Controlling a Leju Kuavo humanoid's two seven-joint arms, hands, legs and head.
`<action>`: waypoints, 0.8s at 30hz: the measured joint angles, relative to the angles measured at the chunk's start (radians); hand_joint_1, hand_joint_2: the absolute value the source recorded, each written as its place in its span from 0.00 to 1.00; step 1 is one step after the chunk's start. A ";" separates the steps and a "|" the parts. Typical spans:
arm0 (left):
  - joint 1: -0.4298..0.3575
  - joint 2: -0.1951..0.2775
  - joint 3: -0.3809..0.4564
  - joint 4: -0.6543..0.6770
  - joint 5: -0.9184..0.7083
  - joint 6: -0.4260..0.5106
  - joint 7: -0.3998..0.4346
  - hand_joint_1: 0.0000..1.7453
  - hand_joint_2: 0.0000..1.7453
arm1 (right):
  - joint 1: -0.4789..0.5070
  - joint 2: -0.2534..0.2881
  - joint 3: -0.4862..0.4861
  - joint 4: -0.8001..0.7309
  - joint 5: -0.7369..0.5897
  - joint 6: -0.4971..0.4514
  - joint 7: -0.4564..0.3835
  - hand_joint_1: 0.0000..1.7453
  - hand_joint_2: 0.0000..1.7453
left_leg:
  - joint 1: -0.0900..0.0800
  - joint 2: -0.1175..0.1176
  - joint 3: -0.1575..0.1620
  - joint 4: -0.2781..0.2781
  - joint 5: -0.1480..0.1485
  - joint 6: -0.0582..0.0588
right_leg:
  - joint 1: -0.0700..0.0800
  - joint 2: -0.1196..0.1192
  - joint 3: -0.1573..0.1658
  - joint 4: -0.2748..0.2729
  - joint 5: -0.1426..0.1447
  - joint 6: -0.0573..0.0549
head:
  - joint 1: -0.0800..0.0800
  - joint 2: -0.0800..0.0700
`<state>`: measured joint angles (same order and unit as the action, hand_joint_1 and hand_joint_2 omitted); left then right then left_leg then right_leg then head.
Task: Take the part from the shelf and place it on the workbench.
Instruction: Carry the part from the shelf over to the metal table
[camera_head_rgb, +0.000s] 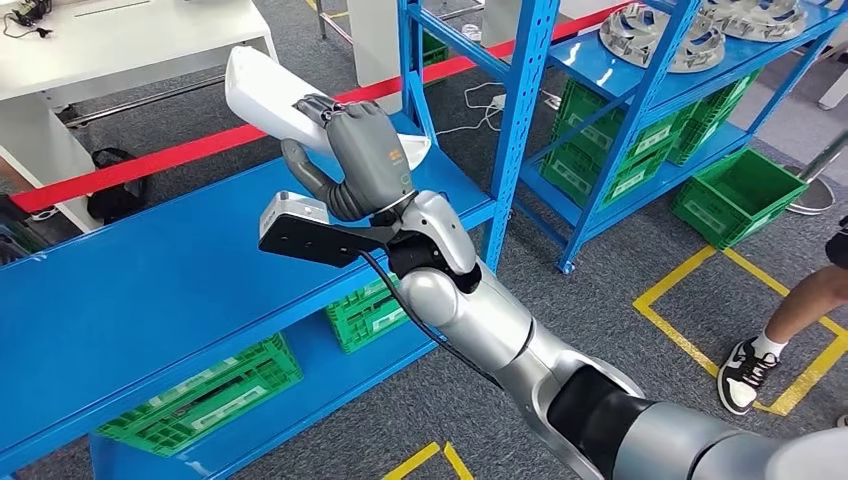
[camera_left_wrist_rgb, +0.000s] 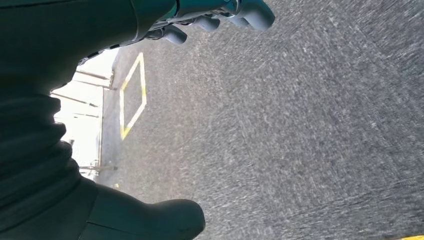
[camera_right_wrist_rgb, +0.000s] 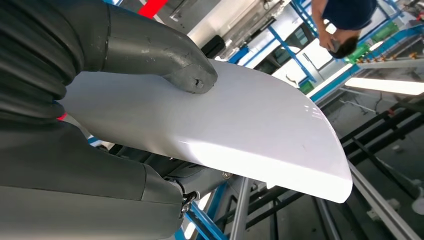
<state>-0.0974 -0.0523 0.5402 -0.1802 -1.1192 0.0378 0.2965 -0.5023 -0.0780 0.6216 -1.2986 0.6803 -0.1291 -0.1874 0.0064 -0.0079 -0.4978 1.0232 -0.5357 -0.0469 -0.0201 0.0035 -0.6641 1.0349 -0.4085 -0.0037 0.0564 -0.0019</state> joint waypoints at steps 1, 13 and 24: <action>-0.002 0.001 0.000 0.000 0.001 -0.001 0.000 0.00 1.00 | -0.001 -0.001 0.003 -0.002 -0.002 0.003 0.001 1.00 1.00 | -0.003 -0.001 0.004 -0.015 -0.003 0.007 | 0.000 0.000 0.000 -0.003 0.008 0.007 | 0.001 0.000; 0.008 0.004 0.000 0.001 0.015 -0.001 -0.007 0.00 1.00 | -0.020 -0.001 0.037 -0.003 -0.031 0.025 0.003 1.00 1.00 | -0.014 0.008 -0.140 -0.001 0.113 0.057 | 0.013 0.000 0.055 0.142 -0.123 0.013 | 0.005 0.000; 0.029 0.011 0.016 0.003 0.054 0.010 -0.017 0.00 1.00 | -0.077 0.051 0.085 0.032 -0.055 0.028 0.003 1.00 1.00 | 0.000 0.005 -0.226 0.232 -0.047 -0.011 | 0.012 -0.007 0.070 -0.027 -0.044 -0.035 | 0.003 0.000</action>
<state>-0.0684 -0.0408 0.5559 -0.1774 -1.0655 0.0473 0.2794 -0.5797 -0.0268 0.7064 -1.2666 0.6252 -0.1015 -0.1845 0.0063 -0.0028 -0.7235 1.2550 -0.5825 -0.0575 -0.0083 -0.0033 -0.5943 1.0081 -0.4525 -0.0385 0.0598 -0.0019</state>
